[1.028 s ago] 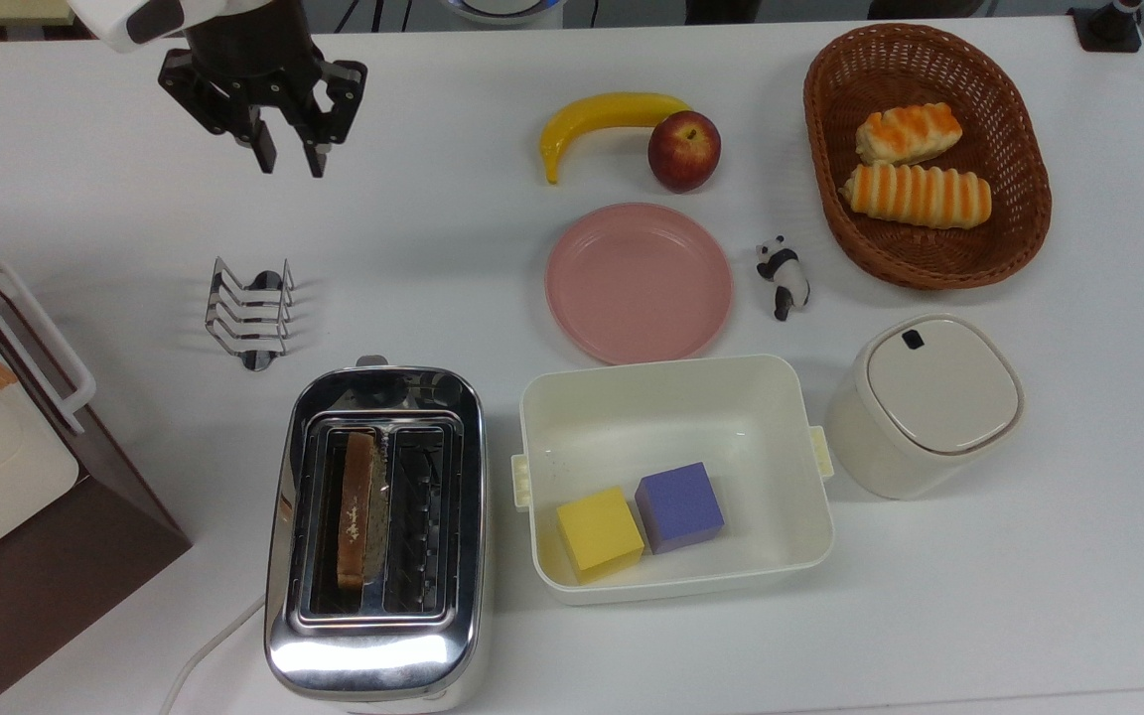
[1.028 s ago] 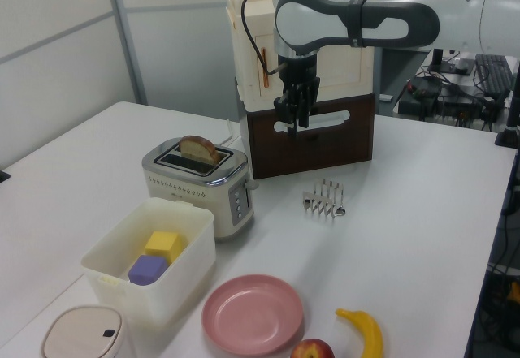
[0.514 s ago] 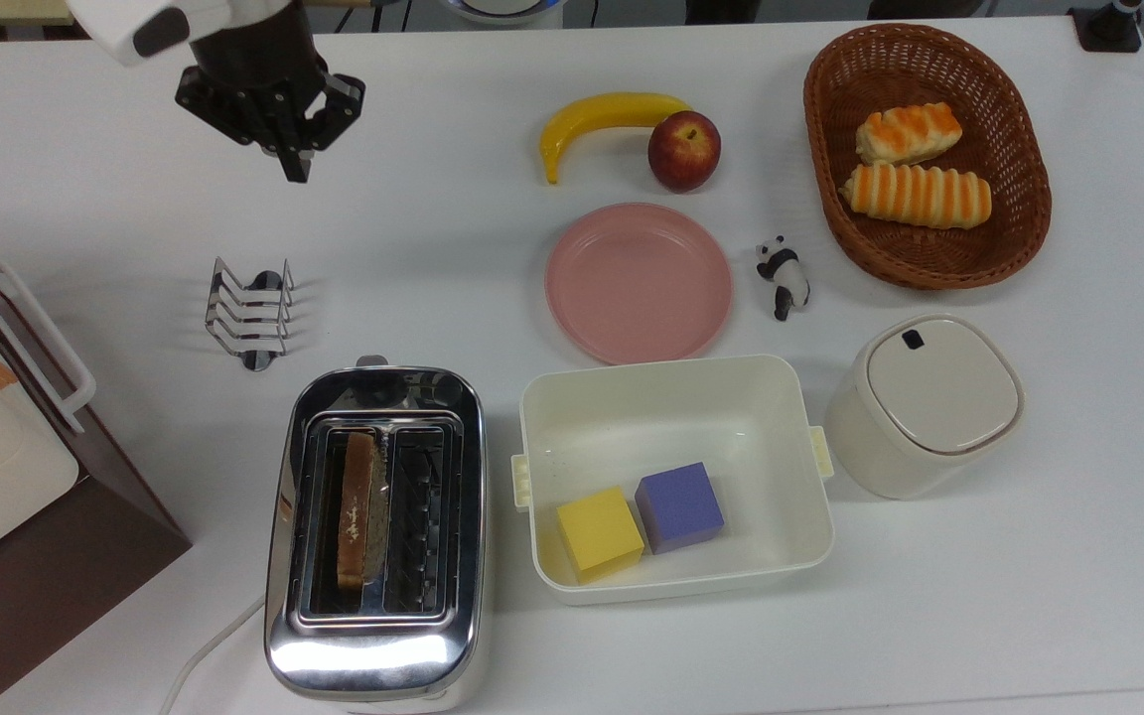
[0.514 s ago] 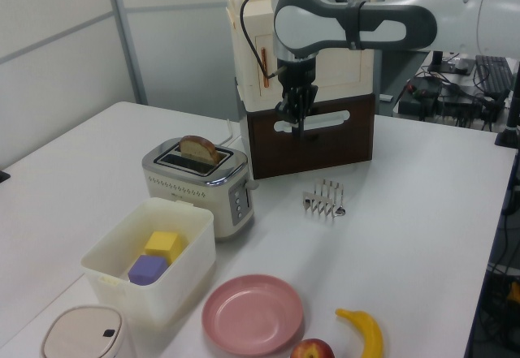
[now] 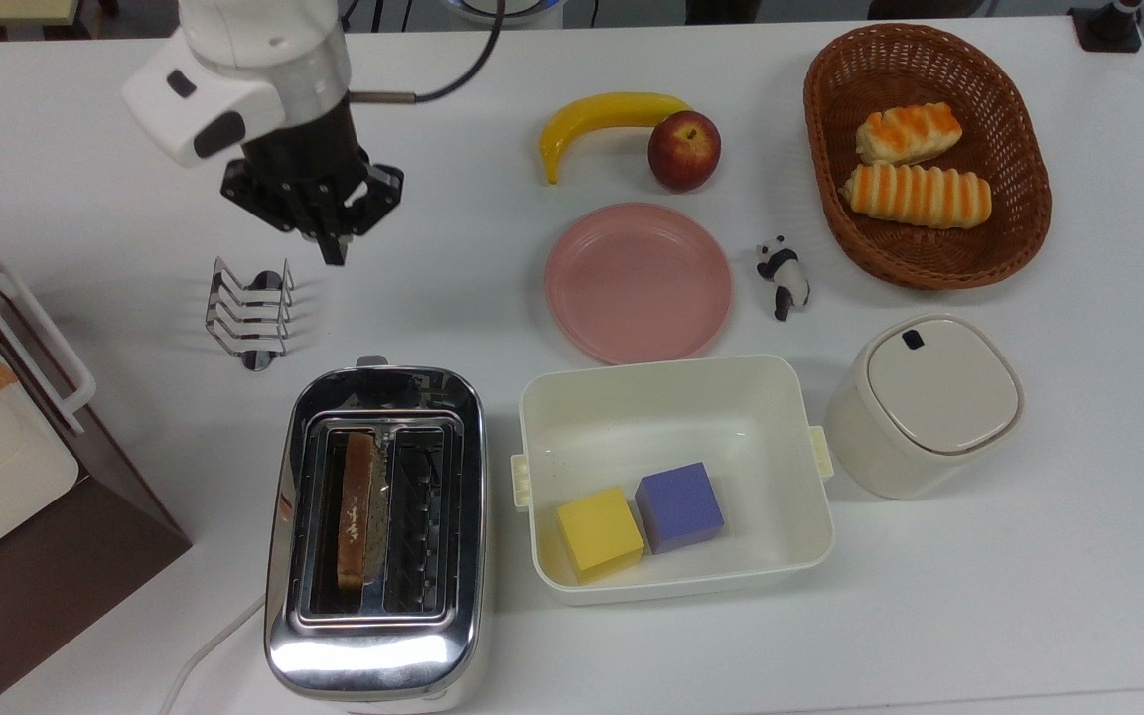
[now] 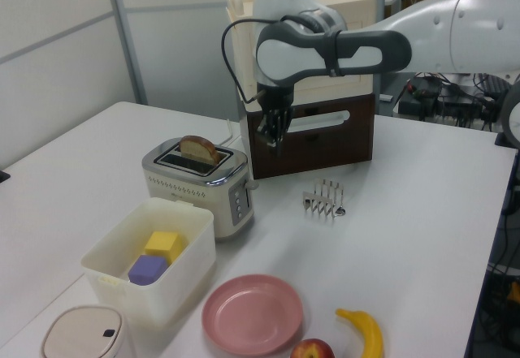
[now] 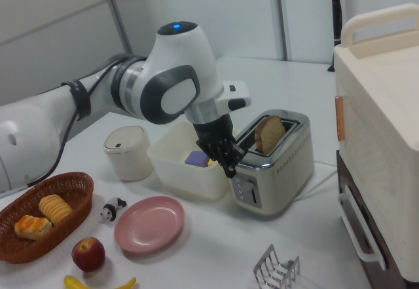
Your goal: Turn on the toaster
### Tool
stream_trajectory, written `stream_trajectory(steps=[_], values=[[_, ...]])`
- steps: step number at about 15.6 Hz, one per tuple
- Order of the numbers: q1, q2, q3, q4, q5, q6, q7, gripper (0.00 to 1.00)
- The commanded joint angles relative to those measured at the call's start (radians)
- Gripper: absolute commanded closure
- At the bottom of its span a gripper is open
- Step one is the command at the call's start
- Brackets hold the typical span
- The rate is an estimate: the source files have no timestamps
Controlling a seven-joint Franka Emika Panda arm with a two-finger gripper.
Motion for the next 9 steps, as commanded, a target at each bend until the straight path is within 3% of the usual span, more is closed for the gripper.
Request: stream_trajectory(steps=[1,9], values=[[0.008,0.032,-0.004,-0.019,0.024,0.110,0.061,1.00],[0.008,0.132,-0.004,-0.018,0.033,0.195,0.061,1.00]])
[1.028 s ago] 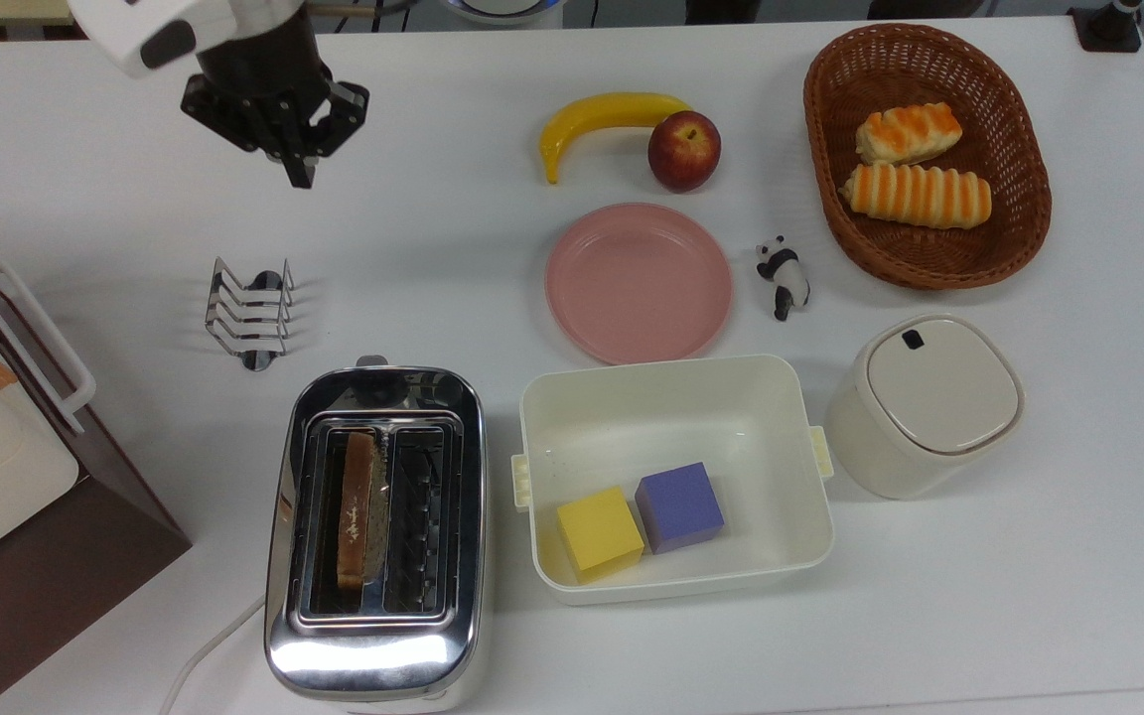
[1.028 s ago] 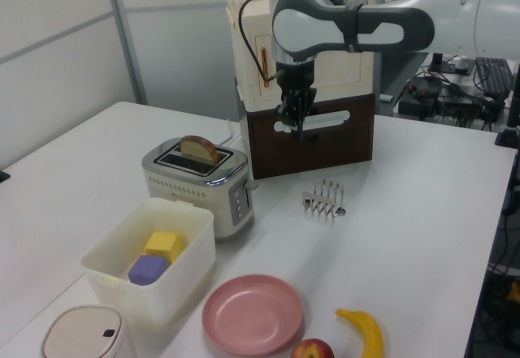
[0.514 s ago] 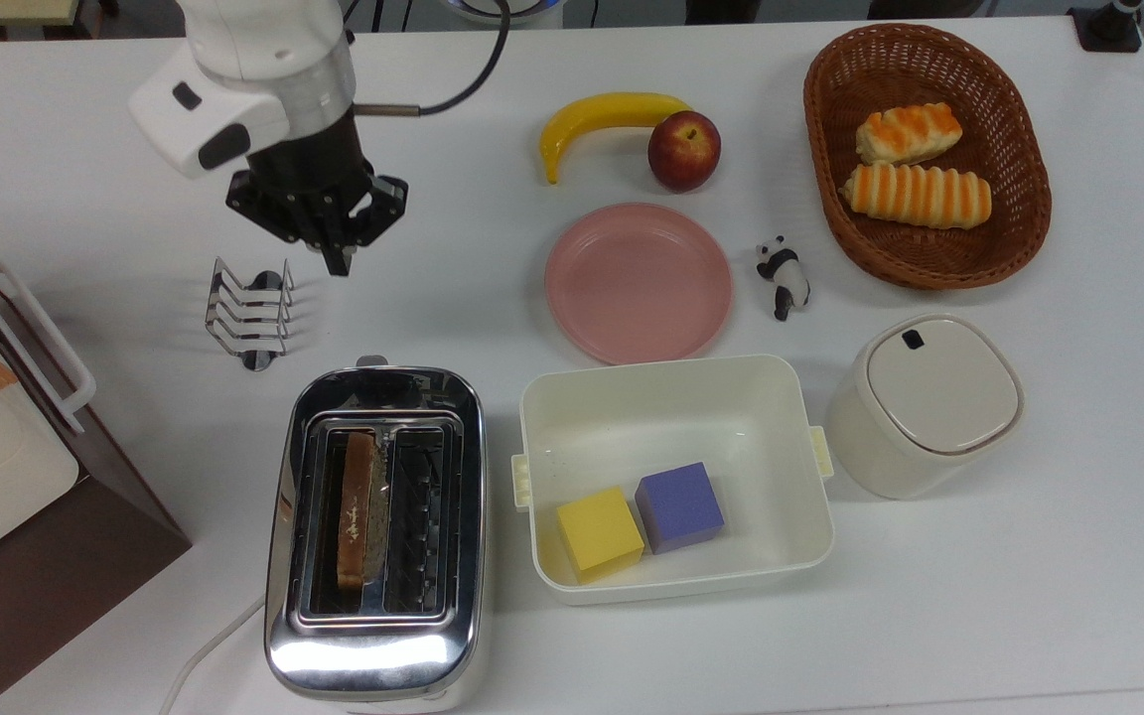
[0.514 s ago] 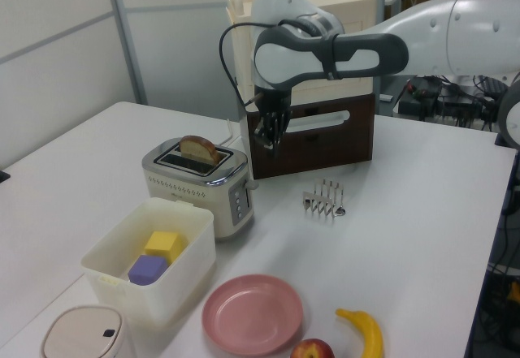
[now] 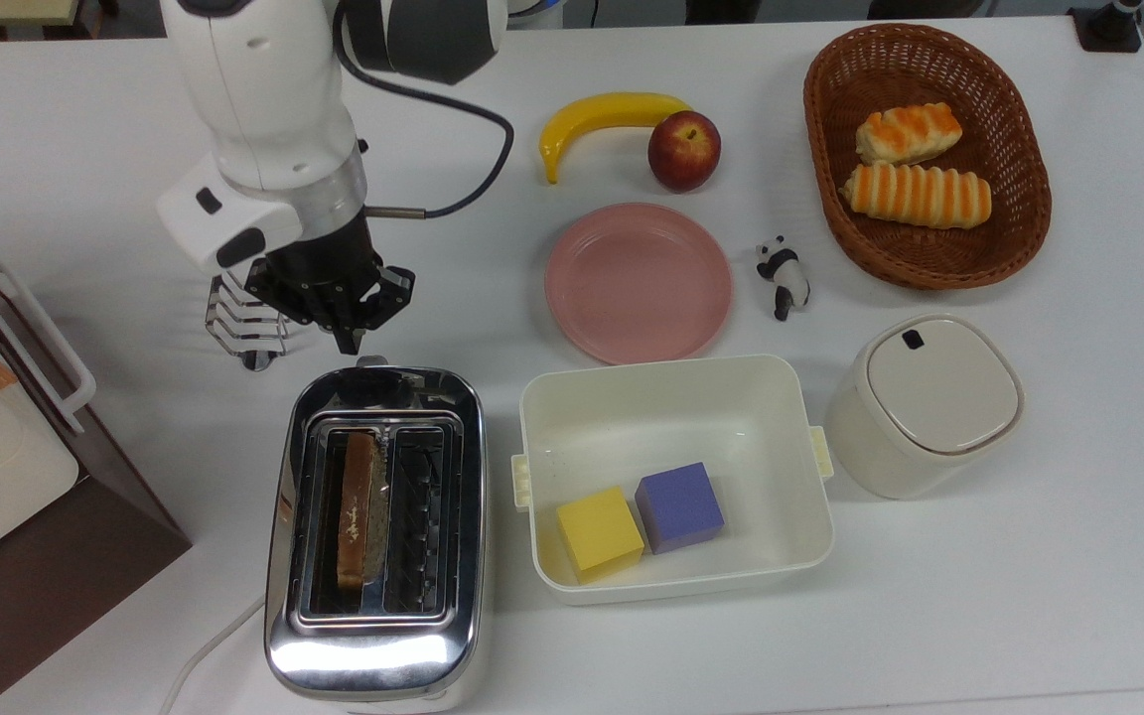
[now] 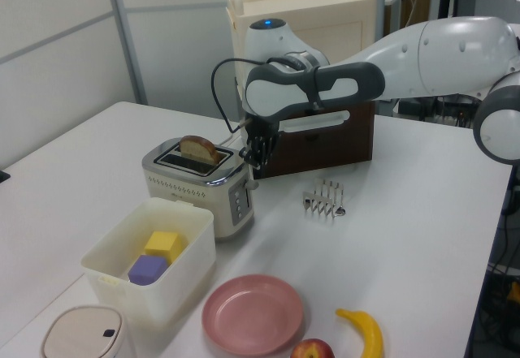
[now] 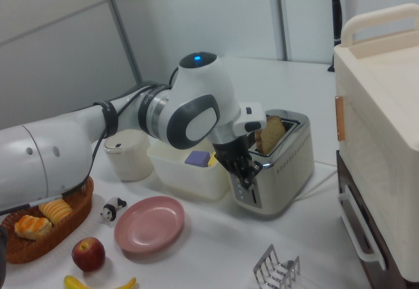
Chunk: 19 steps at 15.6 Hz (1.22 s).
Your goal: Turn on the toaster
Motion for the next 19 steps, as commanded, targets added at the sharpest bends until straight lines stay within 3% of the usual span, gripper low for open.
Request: stream_trajectory(steps=[1,5,19], values=[[0.007,0.016,-0.004,-0.010,0.018,0.040,0.019,1.00],[0.009,0.021,-0.004,-0.012,0.049,0.055,0.017,1.00],[0.032,0.070,-0.004,-0.036,0.043,0.095,0.008,1.00]])
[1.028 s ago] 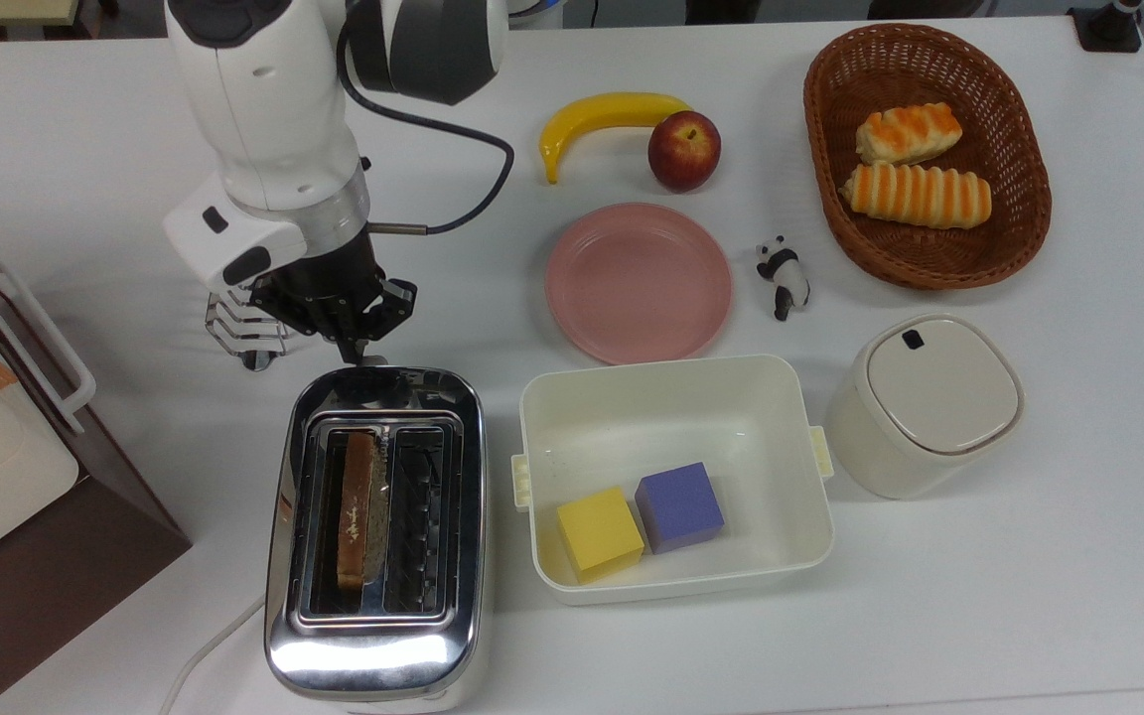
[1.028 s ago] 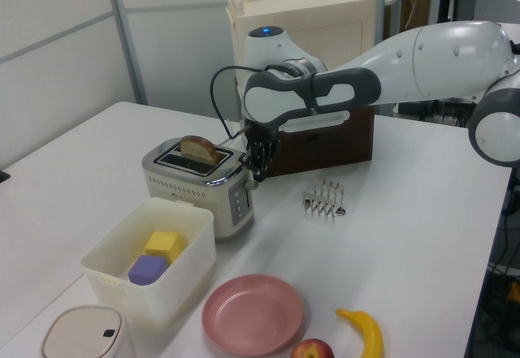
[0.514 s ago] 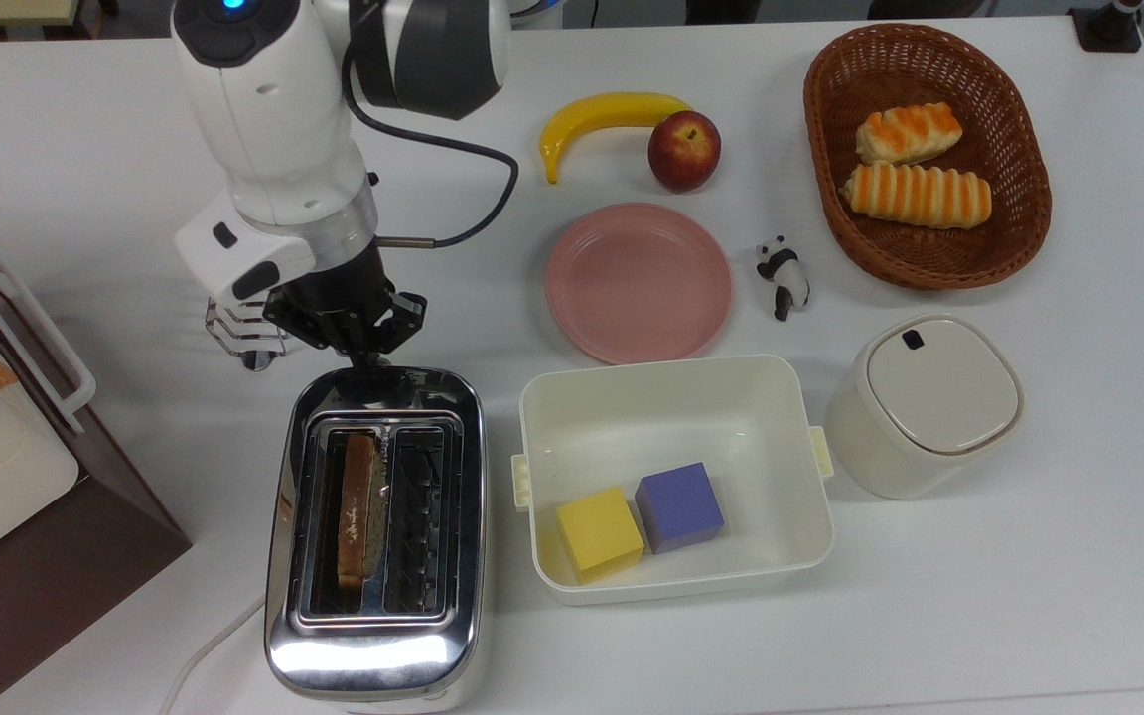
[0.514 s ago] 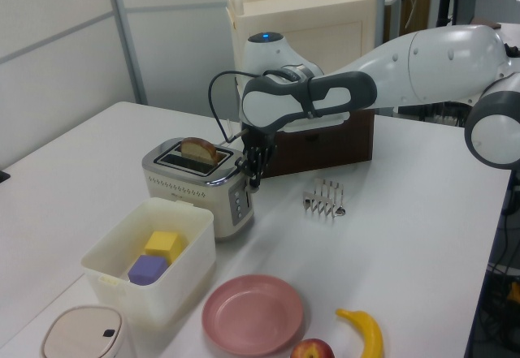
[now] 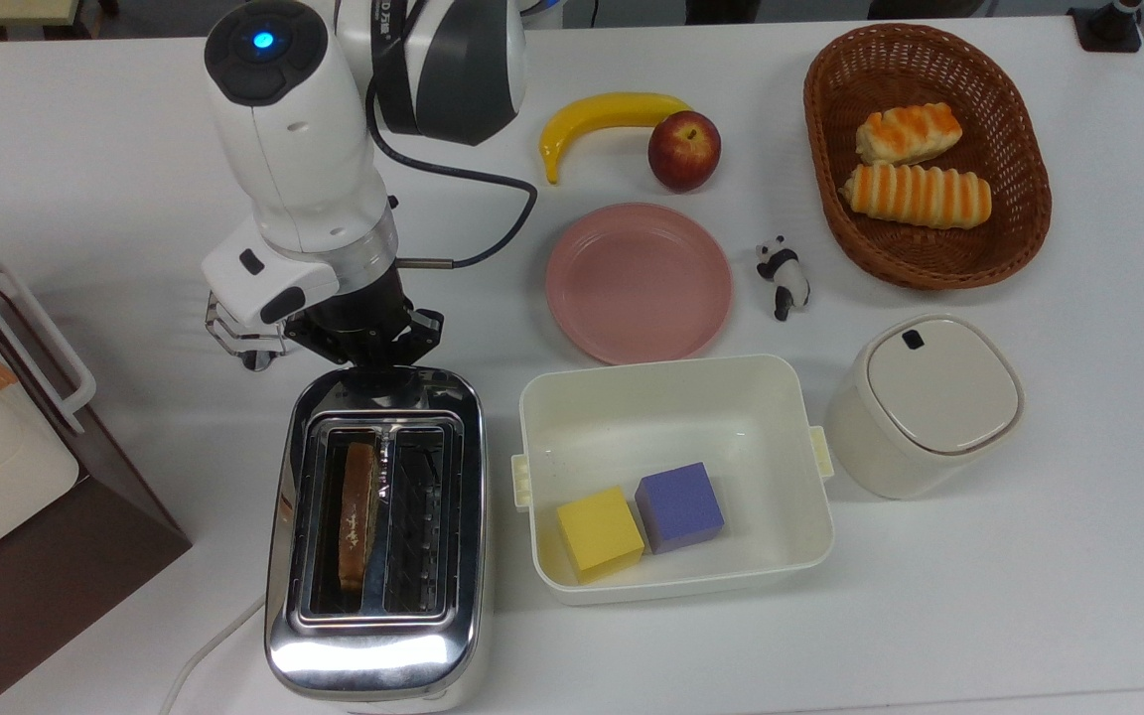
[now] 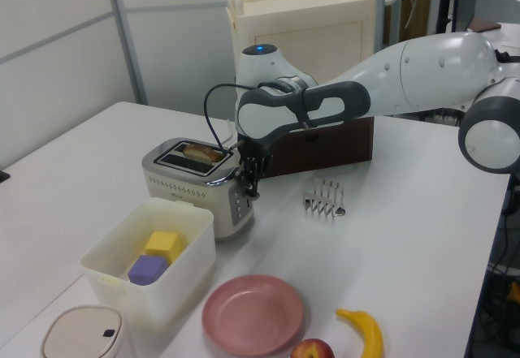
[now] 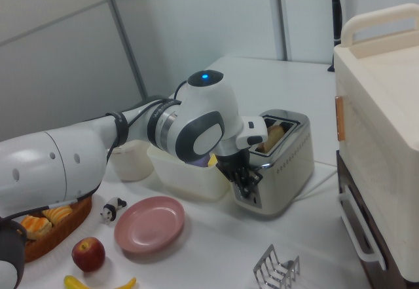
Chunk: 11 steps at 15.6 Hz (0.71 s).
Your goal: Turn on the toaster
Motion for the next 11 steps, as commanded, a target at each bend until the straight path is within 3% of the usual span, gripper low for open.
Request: stream_trajectory(steps=[1,11], values=[[0.009,0.001,-0.004,-0.039,0.009,0.045,0.007,1.00],[0.007,0.067,-0.010,-0.074,-0.003,0.129,0.005,1.00]])
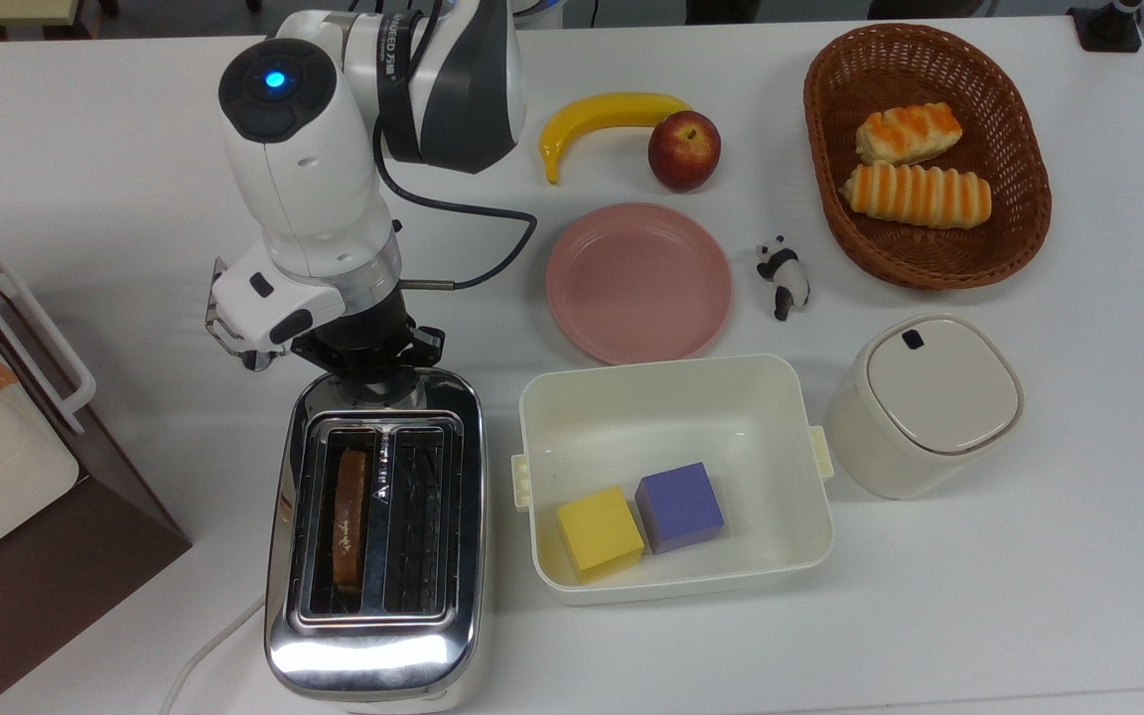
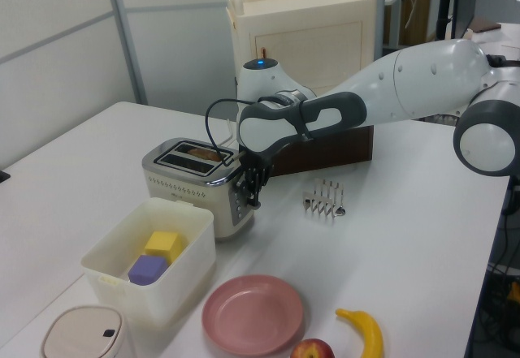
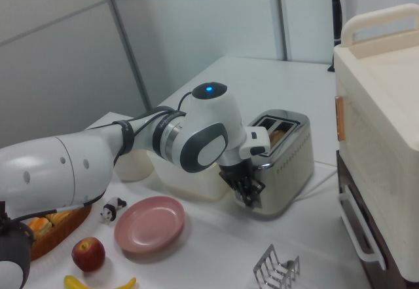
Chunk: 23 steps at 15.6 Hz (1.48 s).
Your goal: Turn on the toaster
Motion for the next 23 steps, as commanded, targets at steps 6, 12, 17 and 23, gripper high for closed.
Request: stream_trajectory(steps=[6,12,17,23], values=[[0.005,0.028,-0.011,-0.019,0.010,0.074,0.016,1.00],[0.006,-0.012,-0.015,-0.017,0.001,0.069,0.011,0.97],[0.005,-0.128,-0.016,-0.017,-0.002,-0.009,0.004,0.88],[0.005,-0.239,-0.018,0.023,-0.004,-0.248,-0.038,0.72]])
